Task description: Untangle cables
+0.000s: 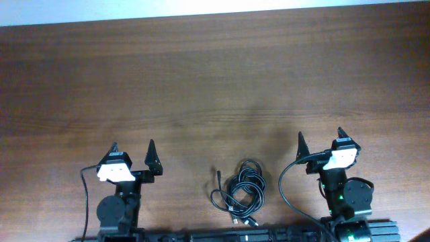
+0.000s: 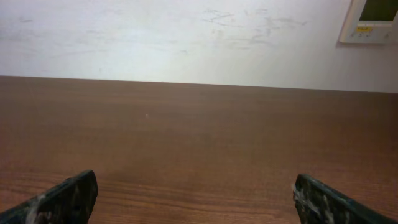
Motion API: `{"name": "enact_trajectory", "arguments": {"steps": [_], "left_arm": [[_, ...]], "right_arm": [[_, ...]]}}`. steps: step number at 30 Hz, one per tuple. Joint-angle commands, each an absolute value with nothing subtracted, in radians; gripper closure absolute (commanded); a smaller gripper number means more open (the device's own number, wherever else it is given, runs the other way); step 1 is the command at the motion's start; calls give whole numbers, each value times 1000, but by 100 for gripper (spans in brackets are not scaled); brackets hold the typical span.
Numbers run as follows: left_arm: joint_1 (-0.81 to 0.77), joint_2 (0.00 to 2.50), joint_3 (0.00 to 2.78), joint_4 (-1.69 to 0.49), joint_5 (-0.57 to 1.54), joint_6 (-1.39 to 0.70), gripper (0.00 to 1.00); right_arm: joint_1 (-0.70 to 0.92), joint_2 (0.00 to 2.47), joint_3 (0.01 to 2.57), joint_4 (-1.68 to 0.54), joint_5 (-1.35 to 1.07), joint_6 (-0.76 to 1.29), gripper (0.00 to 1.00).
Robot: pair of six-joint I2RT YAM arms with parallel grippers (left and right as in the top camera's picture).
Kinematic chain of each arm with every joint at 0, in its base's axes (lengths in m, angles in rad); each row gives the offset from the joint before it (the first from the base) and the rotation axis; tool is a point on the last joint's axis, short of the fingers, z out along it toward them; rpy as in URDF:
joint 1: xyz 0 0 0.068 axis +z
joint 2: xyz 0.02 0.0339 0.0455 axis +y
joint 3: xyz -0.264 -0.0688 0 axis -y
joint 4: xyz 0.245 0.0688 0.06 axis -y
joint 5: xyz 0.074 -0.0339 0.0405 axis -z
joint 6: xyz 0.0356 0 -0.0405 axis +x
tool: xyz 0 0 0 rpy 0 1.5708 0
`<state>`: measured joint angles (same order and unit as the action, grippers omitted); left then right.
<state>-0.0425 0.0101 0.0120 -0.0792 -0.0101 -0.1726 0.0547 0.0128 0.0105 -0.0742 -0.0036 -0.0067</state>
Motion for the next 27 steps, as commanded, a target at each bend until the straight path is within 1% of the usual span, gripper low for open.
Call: {"name": "enact_trajectory", "arguments": {"steps": [1, 7, 12, 15, 19, 20, 22, 24, 27], "left_arm": [[-36, 6, 9, -84, 5, -169, 1], [-36, 6, 69, -165, 5, -162, 1], [-36, 11, 197, -283, 5, -145, 1], [-36, 71, 315, -356, 20, -135, 1], [-36, 253, 506, -406, 136, -56, 1], [-36, 343, 575, -442, 175, -47, 1], [-36, 495, 687, -530, 245, -45, 1], [-36, 667, 825, -663, 329, 16, 1], [-66, 918, 1038, -865, 334, 95, 1]], "right_arm": [[51, 6, 6, -80, 12, -6, 1], [51, 6, 6, -80, 12, -6, 1], [51, 6, 6, -80, 12, -6, 1], [51, 6, 6, -80, 12, -6, 1], [51, 6, 6, -80, 12, -6, 1], [51, 6, 6, -80, 12, -6, 1], [51, 6, 6, -80, 12, -6, 1], [51, 6, 6, -80, 12, -6, 1], [51, 6, 6, -80, 12, -6, 1]]}}
